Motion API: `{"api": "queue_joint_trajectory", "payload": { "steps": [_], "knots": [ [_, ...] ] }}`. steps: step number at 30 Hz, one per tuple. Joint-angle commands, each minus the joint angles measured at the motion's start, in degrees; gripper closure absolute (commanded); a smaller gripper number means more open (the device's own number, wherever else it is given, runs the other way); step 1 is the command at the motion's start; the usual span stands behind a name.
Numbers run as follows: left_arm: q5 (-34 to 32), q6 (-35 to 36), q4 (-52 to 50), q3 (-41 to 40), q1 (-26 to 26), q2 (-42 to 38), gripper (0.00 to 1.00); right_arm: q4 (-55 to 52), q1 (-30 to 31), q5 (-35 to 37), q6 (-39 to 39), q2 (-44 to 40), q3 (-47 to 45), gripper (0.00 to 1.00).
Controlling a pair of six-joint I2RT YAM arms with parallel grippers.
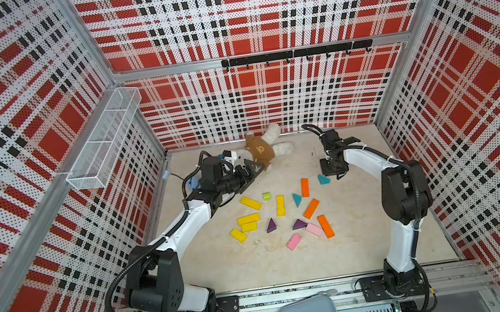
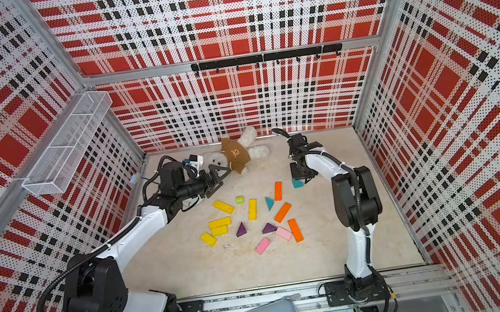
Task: Assemble a carrot with building blocks
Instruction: Assemble the building block at the center of the board.
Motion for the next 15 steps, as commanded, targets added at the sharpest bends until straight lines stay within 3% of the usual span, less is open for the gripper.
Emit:
{"api": "queue_joint_trajectory", "payload": {
  "steps": [1, 15],
  "knots": [
    [0.82, 0.48, 1.49, 0.64, -0.4, 0.49, 0.01, 2.58, -1.07, -1.06, -2.06, -1.04, -1.77, 0.63],
    [1.12, 0.56, 1.49, 0.69, -0.37, 1.33, 0.01, 5.63, -5.14, -6.17, -6.52, 2.14, -4.48, 0.61]
  ]
}}
